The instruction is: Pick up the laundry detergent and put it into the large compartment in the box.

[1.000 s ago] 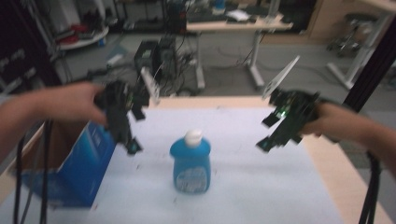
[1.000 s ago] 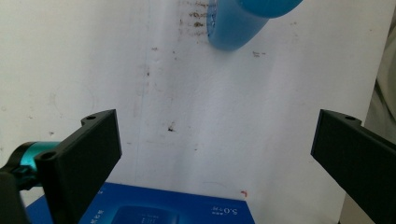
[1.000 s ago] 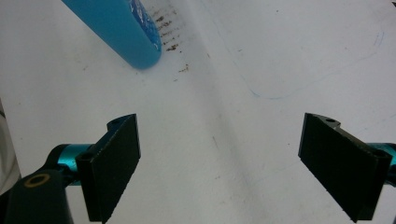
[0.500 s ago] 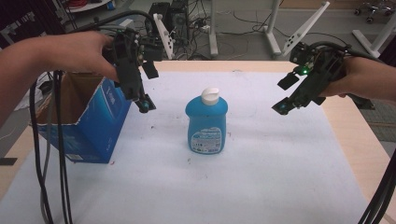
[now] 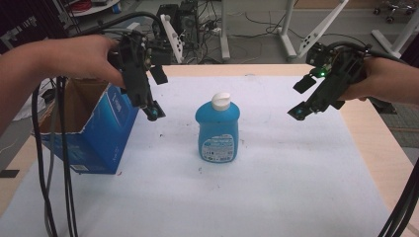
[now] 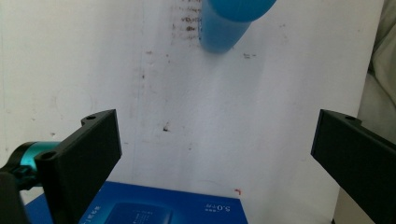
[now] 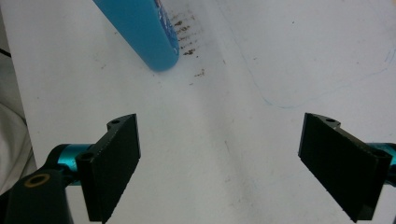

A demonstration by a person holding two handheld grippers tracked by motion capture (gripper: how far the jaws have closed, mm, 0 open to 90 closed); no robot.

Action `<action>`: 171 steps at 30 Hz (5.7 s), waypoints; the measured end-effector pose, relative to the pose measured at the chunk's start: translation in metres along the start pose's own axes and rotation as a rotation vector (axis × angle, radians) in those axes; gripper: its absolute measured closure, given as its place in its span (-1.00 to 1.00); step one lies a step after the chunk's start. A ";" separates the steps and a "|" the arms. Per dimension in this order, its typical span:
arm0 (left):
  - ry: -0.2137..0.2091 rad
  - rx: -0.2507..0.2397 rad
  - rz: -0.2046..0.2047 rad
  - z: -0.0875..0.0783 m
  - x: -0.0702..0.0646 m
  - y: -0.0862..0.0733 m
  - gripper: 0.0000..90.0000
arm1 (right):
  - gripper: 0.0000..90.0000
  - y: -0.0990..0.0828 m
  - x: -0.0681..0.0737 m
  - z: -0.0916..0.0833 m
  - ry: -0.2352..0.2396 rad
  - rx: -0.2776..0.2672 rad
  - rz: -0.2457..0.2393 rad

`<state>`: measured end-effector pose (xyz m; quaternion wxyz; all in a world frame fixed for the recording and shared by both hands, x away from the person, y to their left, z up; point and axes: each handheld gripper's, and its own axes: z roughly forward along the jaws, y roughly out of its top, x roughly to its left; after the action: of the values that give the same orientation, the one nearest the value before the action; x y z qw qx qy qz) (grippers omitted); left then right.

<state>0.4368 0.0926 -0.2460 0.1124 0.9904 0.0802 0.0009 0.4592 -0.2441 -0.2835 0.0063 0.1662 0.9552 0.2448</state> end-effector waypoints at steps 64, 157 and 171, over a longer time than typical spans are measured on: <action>-0.044 -0.042 0.130 0.042 -0.009 0.094 -0.96 | -0.73 0.001 -0.004 0.005 0.024 -0.016 -0.021; -0.044 0.030 0.015 -0.001 -0.026 0.082 -0.16 | -0.73 -0.007 0.001 0.003 0.013 -0.034 -0.018; 0.036 0.012 -0.115 -0.069 -0.034 0.052 -0.16 | -0.73 -0.009 0.006 -0.002 0.012 -0.044 -0.026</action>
<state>0.4104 0.0523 -0.1661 0.1049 0.9847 0.1389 0.0116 0.4502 -0.2504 -0.2853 0.0075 0.1520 0.9517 0.2666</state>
